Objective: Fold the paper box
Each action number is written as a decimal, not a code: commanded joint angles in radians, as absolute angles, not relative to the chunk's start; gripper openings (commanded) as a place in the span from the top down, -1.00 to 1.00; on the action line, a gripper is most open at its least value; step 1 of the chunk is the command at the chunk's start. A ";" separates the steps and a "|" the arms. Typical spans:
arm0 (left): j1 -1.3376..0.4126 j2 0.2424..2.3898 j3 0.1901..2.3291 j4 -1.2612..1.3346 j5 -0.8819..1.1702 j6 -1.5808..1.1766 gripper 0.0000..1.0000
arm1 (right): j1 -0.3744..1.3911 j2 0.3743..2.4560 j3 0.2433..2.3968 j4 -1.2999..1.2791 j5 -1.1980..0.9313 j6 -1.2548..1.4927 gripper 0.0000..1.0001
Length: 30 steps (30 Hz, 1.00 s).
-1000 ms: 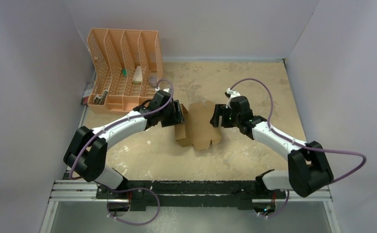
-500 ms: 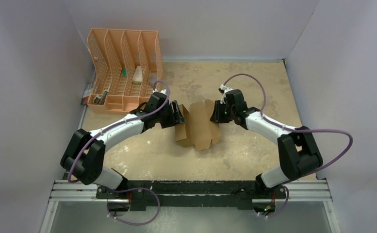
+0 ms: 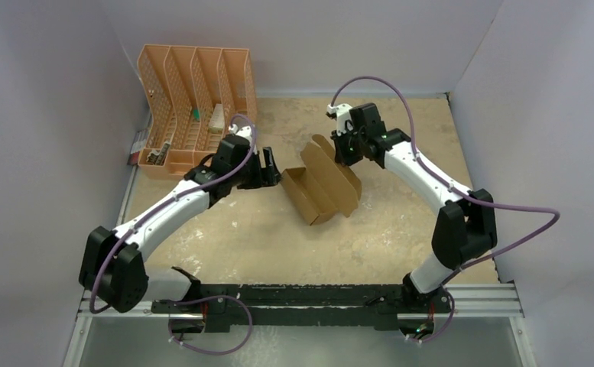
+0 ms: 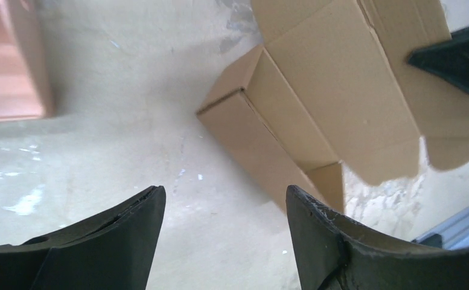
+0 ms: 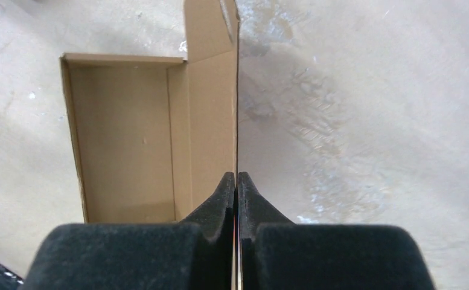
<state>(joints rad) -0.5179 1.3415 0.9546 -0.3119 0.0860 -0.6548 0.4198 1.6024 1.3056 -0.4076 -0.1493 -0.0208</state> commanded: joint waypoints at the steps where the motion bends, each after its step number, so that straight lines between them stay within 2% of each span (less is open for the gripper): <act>1: -0.501 1.237 1.016 -0.427 0.008 -0.480 -0.47 | 0.423 1.642 1.444 -0.568 -0.129 -0.231 1.00; 9: -0.480 1.159 0.982 -0.437 -0.031 -0.407 -0.50 | 0.493 1.711 1.602 -0.634 -0.138 -0.547 1.00; 12: -0.469 1.162 0.978 -0.410 -0.015 -0.397 -0.50 | 0.520 1.712 1.603 -0.595 -0.190 -0.658 1.00; 16: -0.452 1.182 0.979 -0.373 -0.006 -0.386 -0.50 | 0.544 1.712 1.578 -0.514 -0.258 -0.768 0.89; 20: -0.442 1.222 0.998 -0.342 0.026 -0.374 -0.50 | 0.559 1.750 1.597 -0.501 -0.285 -0.813 0.70; 26: -0.437 1.268 1.049 -0.353 0.031 -0.307 -0.50 | 0.565 1.742 1.642 -0.553 -0.261 -0.723 0.35; 30: -0.428 1.318 1.125 -0.425 0.021 -0.234 -0.50 | 0.555 1.650 1.571 -0.550 -0.182 -0.640 0.00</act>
